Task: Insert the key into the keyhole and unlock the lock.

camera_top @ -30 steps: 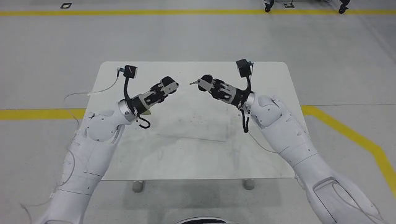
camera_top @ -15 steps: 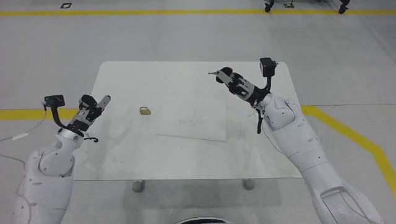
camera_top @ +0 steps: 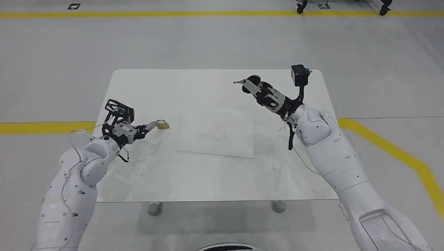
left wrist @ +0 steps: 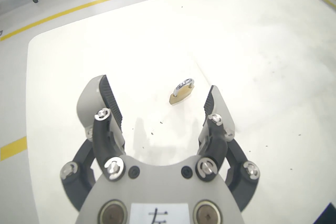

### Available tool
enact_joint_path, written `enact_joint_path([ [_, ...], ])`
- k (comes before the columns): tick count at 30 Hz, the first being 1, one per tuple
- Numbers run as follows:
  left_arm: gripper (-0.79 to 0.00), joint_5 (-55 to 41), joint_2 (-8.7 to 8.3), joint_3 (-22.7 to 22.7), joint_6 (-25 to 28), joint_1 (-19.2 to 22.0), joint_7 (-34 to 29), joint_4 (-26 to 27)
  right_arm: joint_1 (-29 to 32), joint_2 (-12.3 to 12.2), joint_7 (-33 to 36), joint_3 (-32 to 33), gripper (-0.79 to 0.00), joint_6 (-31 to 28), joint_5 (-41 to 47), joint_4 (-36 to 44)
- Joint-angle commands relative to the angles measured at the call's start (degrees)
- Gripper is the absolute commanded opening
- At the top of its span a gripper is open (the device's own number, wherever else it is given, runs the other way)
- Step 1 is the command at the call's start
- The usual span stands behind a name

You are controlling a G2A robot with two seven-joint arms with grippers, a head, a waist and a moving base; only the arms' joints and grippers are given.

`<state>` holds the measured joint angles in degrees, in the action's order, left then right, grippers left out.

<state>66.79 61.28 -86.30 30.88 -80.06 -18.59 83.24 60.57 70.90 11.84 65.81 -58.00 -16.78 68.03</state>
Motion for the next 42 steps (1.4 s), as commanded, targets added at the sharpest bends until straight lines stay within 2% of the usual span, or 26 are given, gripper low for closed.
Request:
enact_joint_path([
  [1, -0.394, 1.3, 0.07, 1.4, 0.3, 1.5, -1.2, -1.0, 0.0, 0.0, 0.0, 0.0, -0.785, 0.0, 0.0, 0.0],
  [4, -0.437, 2.1, 0.26, 3.0, -0.6, 3.1, -2.1, -2.6, 0.0, 0.0, 0.0, 0.0, -0.785, 0.0, 0.0, 0.0],
  [13, -0.425, 1.6, 0.57, 6.5, 2.5, 7.1, -4.3, -7.3, 0.0, 0.0, 0.0, 0.0, -0.785, 0.0, 0.0, 0.0],
  [23, -0.465, 0.7, 0.99, 9.8, 3.1, 10.3, -7.2, -10.4, 0.0, 0.0, 0.0, 0.0, -0.785, 0.0, 0.0, 0.0],
  [26, -0.514, -0.7, 1.1, 10.3, 3.7, 11.0, -6.9, -11.6, 0.0, 0.0, 0.0, 0.0, -0.785, 0.0, 0.0, 0.0],
  [29, -0.619, -1.8, 1.09, 10.5, 5.0, 11.5, -6.9, -12.3, 0.0, 0.0, 0.0, 0.0, -0.785, 0.0, 0.0, 0.0],
  [31, -0.751, -2.3, 1.03, 10.6, 6.0, 11.7, -7.3, -12.6, 0.0, 0.0, 0.0, 0.0, -0.785, 0.0, 0.0, 0.0],
  [32, -0.785, -2.9, 1.0, 10.6, 6.6, 11.8, -7.5, -12.9, 0.0, 0.0, 0.0, 0.0, -0.785, 0.0, 0.0, 0.0],
  [42, -0.785, -7.4, 0.61, 9.9, 8.9, 11.9, -9.0, -13.7, 0.0, 0.0, 0.0, 0.0, -0.785, 0.0, 0.0, 0.0],
])
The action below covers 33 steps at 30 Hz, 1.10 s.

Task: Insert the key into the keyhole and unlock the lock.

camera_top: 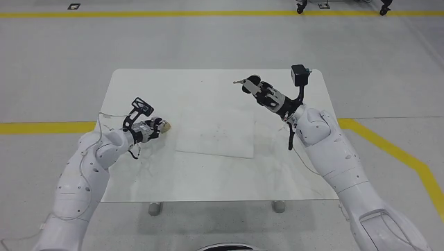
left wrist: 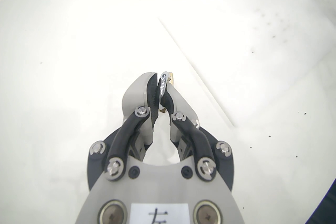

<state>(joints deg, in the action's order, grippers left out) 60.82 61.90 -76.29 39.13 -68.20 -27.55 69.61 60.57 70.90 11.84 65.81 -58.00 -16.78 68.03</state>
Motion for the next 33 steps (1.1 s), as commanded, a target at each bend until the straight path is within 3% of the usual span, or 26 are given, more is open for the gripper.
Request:
enact_joint_path([
  [1, -0.785, -2.9, -0.04, -0.4, 1.0, 0.0, 0.0, 0.0, 0.0, 0.0, 0.0, 0.0, -0.785, 0.0, 0.0, 0.0],
  [5, -0.785, -16.3, -0.05, -3.2, 2.5, -0.5, 0.7, -1.3, 0.0, 0.0, 0.0, 0.0, -0.785, 0.0, 0.0, 0.0],
  [8, -0.785, -33.0, -0.02, -5.3, 3.8, -0.8, -1.9, -3.6, 0.0, 0.0, 0.0, 0.0, -0.785, 0.0, 0.0, 0.0],
  [13, -0.785, -59.0, -0.02, -5.0, 2.8, 0.3, -15.8, -6.8, 0.0, 0.0, 0.0, 0.0, -0.785, 0.0, 0.0, 0.0],
  [17, -0.785, -75.7, 0.51, -2.0, -0.2, 2.1, -28.0, -8.3, 0.0, 0.0, 0.0, 0.0, -0.785, 0.0, 0.0, 0.0],
  [20, -0.785, -81.9, 1.16, 1.0, -2.9, 4.1, -33.8, -9.1, 0.0, 0.0, 0.0, 0.0, -0.785, 0.0, 0.0, 0.0],
  [29, -0.785, -82.1, 1.22, 1.1, -3.5, 3.8, -32.8, -8.6, 0.0, 0.0, 0.0, 0.0, -0.785, 0.0, 0.0, 0.0],
  [33, -0.785, -98.9, 2.35, 2.8, -16.1, 3.4, -34.8, -7.6, 0.9, 0.1, -2.3, 0.6, -0.785, 0.7, 2.0, 0.4],
])
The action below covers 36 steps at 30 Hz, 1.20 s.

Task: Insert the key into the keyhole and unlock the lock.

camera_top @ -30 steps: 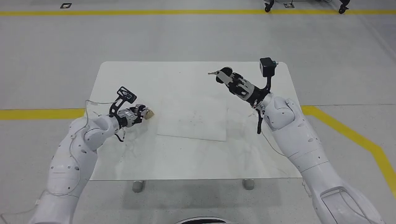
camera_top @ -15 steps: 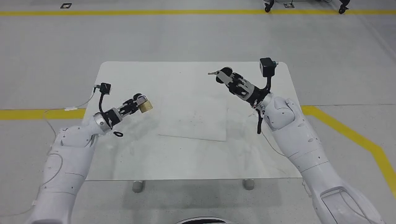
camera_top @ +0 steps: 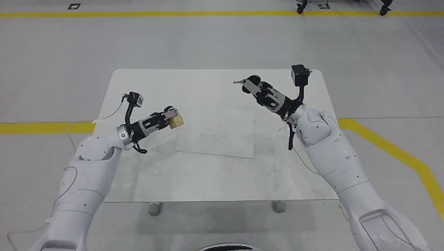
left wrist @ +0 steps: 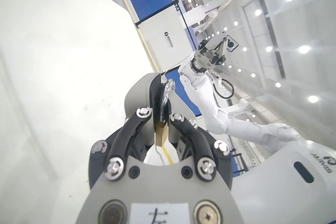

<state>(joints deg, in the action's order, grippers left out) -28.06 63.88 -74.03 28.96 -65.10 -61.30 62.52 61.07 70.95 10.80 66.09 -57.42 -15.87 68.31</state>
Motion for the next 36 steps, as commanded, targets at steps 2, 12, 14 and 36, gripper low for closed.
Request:
enact_joint_path([
  [2, -0.785, -18.7, 1.26, 2.1, -15.0, 1.7, -2.4, -2.0, 0.5, 0.2, -3.2, 0.7, -0.785, -0.6, 3.2, -0.5],
  [12, -0.785, -34.0, 7.34, 15.6, -37.1, 10.0, 2.7, -10.2, 1.0, 0.5, -8.4, 2.0, -0.785, -0.6, 4.4, -0.2],
  [14, -0.785, -36.4, 8.26, 16.9, -38.5, 10.9, 2.7, -10.1, 1.0, 0.5, -8.4, 2.0, -0.785, -0.6, 4.4, -0.2],
  [36, -0.785, -25.4, 4.75, 11.6, -65.0, 11.1, 16.5, 3.2, 3.5, 1.2, -18.3, 3.6, -0.785, 5.5, -10.5, 6.4],
])
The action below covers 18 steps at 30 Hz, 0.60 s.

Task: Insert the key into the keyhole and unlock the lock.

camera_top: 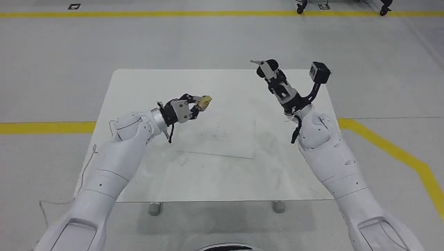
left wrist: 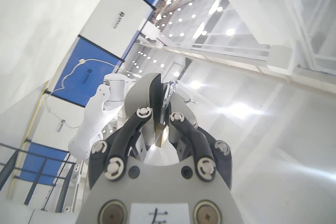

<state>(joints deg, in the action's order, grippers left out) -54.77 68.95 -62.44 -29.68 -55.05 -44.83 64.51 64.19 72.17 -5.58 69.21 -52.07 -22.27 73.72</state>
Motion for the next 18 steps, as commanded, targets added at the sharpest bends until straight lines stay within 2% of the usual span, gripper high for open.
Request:
enact_joint_path([
  [1, -0.785, 2.2, -0.52, 0.1, -10.5, 2.0, 0.6, 1.8, 0.8, 0.0, -3.4, 1.2, -0.785, 0.4, -7.3, 2.1],
  [3, -0.785, 2.2, -0.65, 0.7, -18.1, 3.6, 1.0, 2.9, 2.0, -0.2, -5.6, 2.6, -0.785, -0.7, -13.6, 5.0],
  [5, -0.785, 0.1, -0.36, 1.1, -22.7, 5.1, 2.3, 3.0, 2.9, -0.7, -6.5, 4.6, -0.785, -2.0, -20.3, 7.1],
  [8, -0.785, -4.5, 0.58, 1.9, -24.4, 5.8, 5.5, 1.8, 3.8, -1.0, -7.6, 6.3, -0.785, -2.2, -24.4, 8.4],
  [18, -0.785, -4.6, 0.56, 1.7, -23.9, 5.6, 5.7, 1.7, 3.8, -1.0, -7.6, 6.3, -0.785, -2.2, -24.4, 8.4],
])
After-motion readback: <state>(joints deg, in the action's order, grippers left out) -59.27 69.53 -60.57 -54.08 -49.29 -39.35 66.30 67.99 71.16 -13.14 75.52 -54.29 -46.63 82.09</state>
